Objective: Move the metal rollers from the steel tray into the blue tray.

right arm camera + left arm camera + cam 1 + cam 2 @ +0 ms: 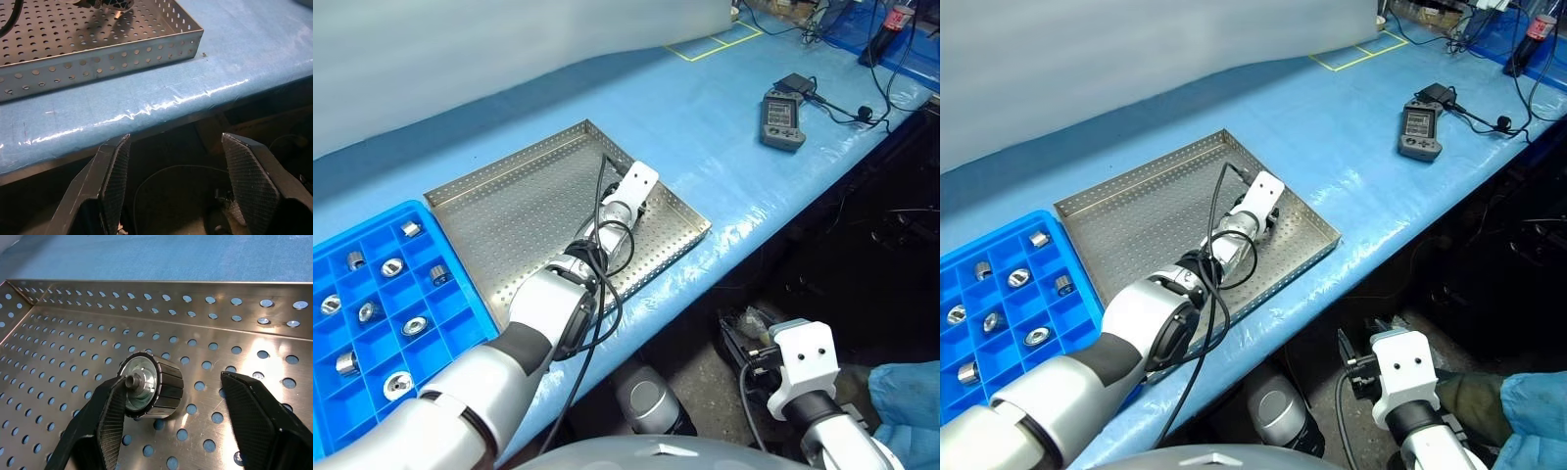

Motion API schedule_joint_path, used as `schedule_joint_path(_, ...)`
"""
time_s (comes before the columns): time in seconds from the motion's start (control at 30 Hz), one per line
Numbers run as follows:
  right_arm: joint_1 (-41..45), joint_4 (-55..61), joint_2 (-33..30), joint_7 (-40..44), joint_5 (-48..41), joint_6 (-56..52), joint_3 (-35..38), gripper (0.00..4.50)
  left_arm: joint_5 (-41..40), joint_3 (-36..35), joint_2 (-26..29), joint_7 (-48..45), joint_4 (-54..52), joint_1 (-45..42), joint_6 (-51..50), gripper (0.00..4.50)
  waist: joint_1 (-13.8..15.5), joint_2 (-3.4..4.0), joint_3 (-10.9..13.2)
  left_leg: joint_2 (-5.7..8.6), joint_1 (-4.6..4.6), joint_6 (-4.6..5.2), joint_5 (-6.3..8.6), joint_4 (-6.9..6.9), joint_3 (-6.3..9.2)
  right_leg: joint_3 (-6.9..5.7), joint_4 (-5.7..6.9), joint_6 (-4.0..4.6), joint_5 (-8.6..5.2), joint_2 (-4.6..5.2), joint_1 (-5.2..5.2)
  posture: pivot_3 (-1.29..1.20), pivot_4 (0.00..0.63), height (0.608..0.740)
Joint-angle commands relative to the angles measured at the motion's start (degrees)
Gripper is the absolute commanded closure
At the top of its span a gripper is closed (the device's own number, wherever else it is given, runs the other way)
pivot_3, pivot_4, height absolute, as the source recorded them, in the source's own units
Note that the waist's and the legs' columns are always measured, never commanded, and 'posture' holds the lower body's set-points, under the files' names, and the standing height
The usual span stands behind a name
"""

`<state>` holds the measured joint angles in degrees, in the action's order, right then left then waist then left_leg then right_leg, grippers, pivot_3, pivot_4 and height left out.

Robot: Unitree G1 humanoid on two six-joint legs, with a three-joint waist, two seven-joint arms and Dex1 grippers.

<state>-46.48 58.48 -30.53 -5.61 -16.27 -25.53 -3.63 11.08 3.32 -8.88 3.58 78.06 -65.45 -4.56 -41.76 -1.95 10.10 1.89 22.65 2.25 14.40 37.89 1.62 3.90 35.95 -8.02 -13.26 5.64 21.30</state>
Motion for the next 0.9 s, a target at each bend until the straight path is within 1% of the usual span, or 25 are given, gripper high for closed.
schedule_joint_path(0.03,-0.5,1.5,0.1,-0.7,0.2,0.9,0.2,1.34,-0.1,0.2,-6.1,-1.0,-0.5,2.9,0.1,1.67,0.0,0.06,-0.1,0.0,0.0,0.0,0.0,0.0,0.0,0.0,0.0,0.0,0.0,0.0,0.0,-0.73,0.15,0.74)
schedule_joint_path(0.07,-0.4,1.5,0.1,-0.7,0.3,0.8,0.1,1.34,0.0,0.3,-6.0,-0.9,-0.5,2.9,0.1,1.96,0.0,0.07,-0.1,0.0,0.0,0.0,0.0,0.0,0.0,0.0,0.0,0.0,0.0,0.0,-0.01,-0.73,0.15,0.74)
schedule_joint_path(0.43,1.1,1.5,-0.6,-0.5,0.0,-0.4,0.4,1.34,-1.0,-0.5,-5.9,-1.9,-0.7,2.7,1.5,1.96,0.0,0.07,-0.1,0.0,-0.06,0.0,0.0,0.0,0.01,-0.01,-0.02,-0.01,0.01,0.0,-0.09,-0.71,0.15,0.74)
schedule_joint_path(0.53,1.2,1.5,-0.8,-0.4,0.0,-0.5,0.4,1.34,-1.2,-0.8,-5.8,-2.4,-0.8,2.6,2.0,2.52,0.1,0.07,-0.1,0.0,-0.06,0.0,0.0,0.0,0.01,-0.01,-0.02,-0.01,0.01,0.0,-0.09,-0.71,0.15,0.74)
schedule_joint_path(0.6,1.4,1.5,-0.9,-0.4,0.0,-0.7,0.4,1.34,-1.1,-0.7,-5.8,-2.1,-0.8,2.6,2.0,3.14,0.1,0.07,-0.1,0.0,-0.06,0.0,0.0,0.0,0.02,-0.01,-0.02,-0.01,0.01,0.0,-0.09,-0.7,0.15,0.74)
schedule_joint_path(0.8,2.1,1.5,-0.9,-0.2,0.0,-1.5,0.3,1.34,-1.8,-1.2,-5.8,-3.0,-1.0,2.4,2.5,3.18,0.2,0.07,-0.1,0.0,-0.05,0.0,0.0,0.01,0.02,-0.01,-0.03,-0.01,0.01,0.0,-0.09,-0.69,0.15,0.74)
schedule_joint_path(0.9,2.9,1.5,-0.9,-0.1,0.2,-2.3,0.0,1.34,-3.3,-2.6,-5.5,-3.8,-1.2,2.0,2.7,3.18,0.3,0.07,-0.1,0.0,-0.06,0.0,0.0,0.0,0.02,-0.02,-0.03,-0.01,0.01,0.0,-0.09,-0.69,0.15,0.74)
